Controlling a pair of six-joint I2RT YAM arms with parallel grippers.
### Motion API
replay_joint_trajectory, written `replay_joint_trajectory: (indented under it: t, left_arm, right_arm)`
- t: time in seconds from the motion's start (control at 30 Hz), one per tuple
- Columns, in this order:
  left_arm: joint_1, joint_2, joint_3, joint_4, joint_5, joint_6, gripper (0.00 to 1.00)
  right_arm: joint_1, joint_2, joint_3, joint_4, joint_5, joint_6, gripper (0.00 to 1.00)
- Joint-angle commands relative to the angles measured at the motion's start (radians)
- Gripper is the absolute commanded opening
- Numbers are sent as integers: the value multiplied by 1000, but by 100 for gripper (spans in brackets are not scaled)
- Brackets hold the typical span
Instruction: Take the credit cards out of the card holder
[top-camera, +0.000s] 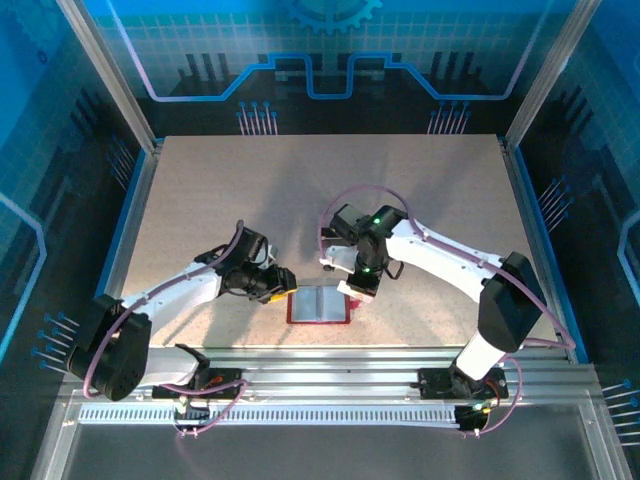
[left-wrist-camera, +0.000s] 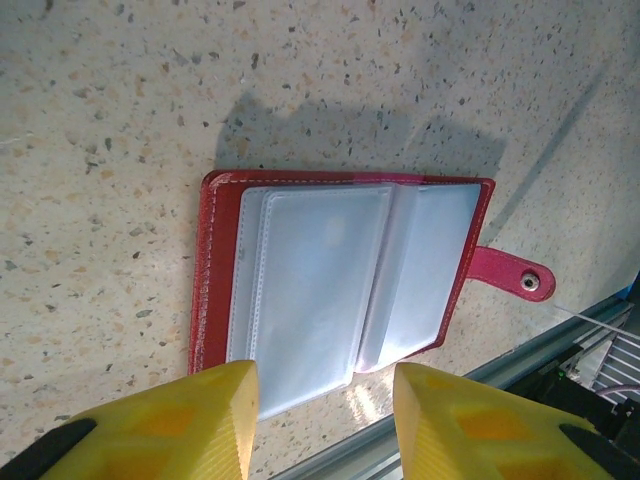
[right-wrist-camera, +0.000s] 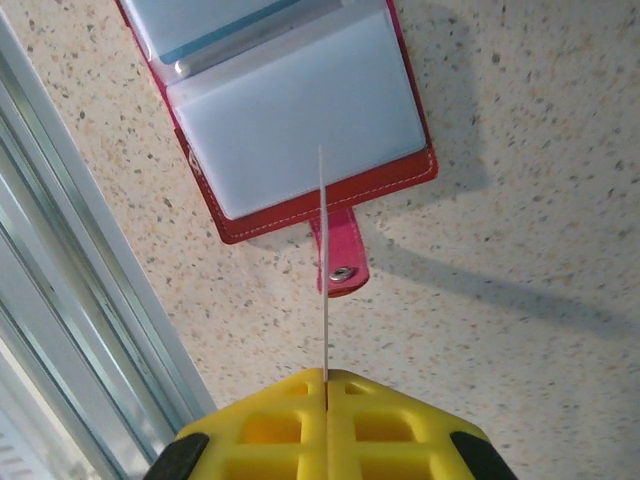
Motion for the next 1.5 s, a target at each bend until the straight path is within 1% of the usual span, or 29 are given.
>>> replay_joint_trajectory:
  t: [0.0,0.17,0.4,0.63,0.77,1.2,1.47]
  left_arm:
    - [11,-27,-17,-4,-11,-10,40]
    - [17,-54,-21,-5,-19,-14,40]
    - [37,-85,-29,-30,-23,-5,40]
    - [45,-118,-53,-25,-24,-24,41]
    - [44,-132,-61,-31,-26,-28,41]
    - [58,-137,-47,-53,-30,-27,42]
    - [68,-126,-39,-52,-22,-20,42]
  right_arm:
    - [8,25,64,-66,38,-139,0]
    - [6,64,142,-93,84,-231,0]
    - [-25,143,271,-128,89,-321,0]
    - [-74,250,436,-179,85,-386,0]
    - [-97,315,539,-200,100,-414,0]
    - [-163,561,929,-287,83,-480,0]
    - [-198,679,1078,-308,85,-497,0]
